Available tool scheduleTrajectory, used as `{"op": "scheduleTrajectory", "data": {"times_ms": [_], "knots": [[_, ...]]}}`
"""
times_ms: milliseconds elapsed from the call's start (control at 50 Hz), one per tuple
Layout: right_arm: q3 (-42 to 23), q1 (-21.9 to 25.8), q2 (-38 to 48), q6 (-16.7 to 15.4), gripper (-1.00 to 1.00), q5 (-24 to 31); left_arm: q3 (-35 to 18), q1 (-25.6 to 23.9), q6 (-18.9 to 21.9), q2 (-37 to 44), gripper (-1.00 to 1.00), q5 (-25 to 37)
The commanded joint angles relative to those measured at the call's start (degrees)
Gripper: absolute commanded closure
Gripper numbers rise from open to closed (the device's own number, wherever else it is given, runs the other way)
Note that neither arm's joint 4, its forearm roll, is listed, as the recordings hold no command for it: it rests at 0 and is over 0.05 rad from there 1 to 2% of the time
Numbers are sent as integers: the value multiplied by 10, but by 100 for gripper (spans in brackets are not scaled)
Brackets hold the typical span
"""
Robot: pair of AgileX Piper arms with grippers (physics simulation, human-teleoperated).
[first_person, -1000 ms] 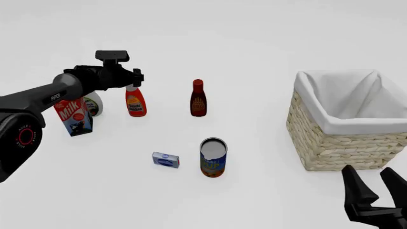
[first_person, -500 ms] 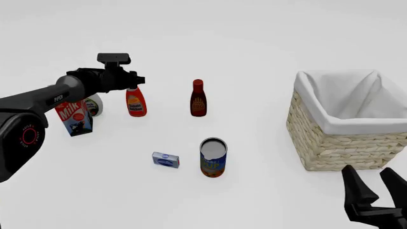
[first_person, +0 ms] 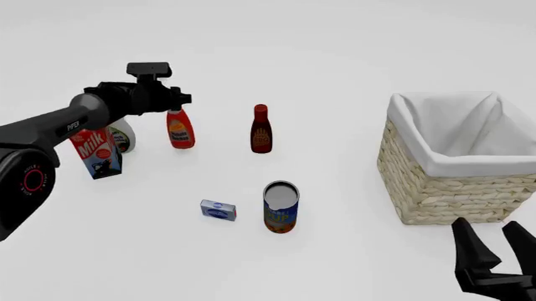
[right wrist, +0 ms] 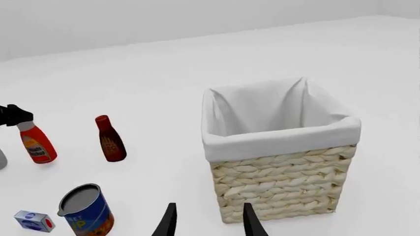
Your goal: Pick the ketchup and place it in the basket.
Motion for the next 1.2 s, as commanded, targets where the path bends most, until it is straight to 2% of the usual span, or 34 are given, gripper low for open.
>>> {"op": "scheduleTrajectory", "data": {"times_ms": [20, 320, 520, 660, 860, 980, 1100, 1200], "knots": [[0, -1, -5, 1, -100, 3, -23, -8, 7, -27, 100, 26], [0, -5, -32, -4, -100, 21, -49, -19, 9, -73, 100, 66], [-1, -6, -50, -3, -100, 33, -32, -21, 11, -116, 100, 79], [-13, -3, -74, -9, -100, 62, -14, -30, 14, -156, 100, 93], [-67, 30, -104, -35, -100, 141, -1, -44, 13, -228, 100, 132], [-88, 48, -101, -44, -100, 156, 18, -50, 11, -267, 100, 146], [-119, 90, -100, -75, -100, 172, 29, -62, 11, -317, 100, 174], [-143, 108, -96, -89, -100, 180, 40, -68, 6, -347, 100, 189]]}}
